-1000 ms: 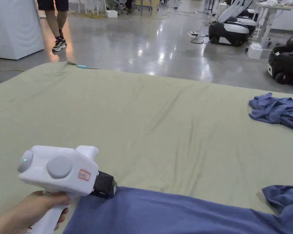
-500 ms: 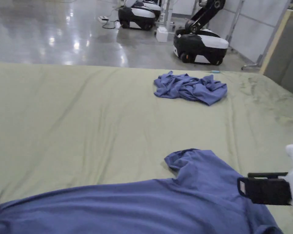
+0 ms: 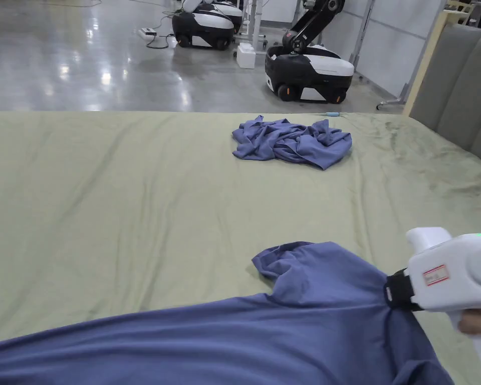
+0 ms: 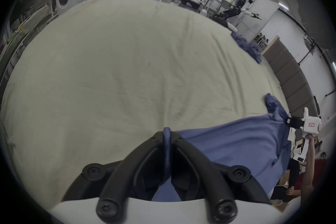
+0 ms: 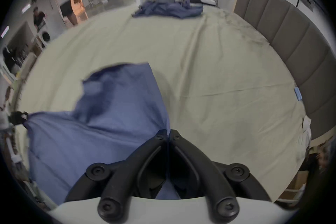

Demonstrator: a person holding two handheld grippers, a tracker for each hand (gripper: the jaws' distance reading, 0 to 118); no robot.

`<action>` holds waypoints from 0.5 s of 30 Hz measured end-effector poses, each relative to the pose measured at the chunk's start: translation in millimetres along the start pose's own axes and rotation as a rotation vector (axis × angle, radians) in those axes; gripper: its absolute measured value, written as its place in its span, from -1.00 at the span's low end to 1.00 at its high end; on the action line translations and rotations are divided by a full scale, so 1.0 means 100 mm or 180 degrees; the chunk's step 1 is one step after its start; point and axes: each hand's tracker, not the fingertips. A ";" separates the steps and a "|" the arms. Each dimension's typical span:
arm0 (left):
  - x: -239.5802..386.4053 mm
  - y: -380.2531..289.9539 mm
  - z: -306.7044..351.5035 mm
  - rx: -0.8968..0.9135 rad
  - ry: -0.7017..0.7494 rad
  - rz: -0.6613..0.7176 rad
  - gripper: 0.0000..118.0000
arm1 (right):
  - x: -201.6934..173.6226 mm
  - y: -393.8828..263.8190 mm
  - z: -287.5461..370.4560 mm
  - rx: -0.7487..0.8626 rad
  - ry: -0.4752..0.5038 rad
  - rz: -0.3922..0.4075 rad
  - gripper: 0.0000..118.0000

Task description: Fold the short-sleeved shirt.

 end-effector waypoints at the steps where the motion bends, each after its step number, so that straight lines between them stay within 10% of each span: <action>1: 0.01 -0.04 0.17 0.0079 -0.0054 -0.0033 -0.87 | 0.05 -0.03 0.21 0.0108 0.0174 -0.0159 -0.94; 15: -0.31 -1.52 1.40 0.0251 -0.0212 0.0209 -0.87 | 0.25 -1.82 1.68 0.0520 0.0389 -0.0621 -0.94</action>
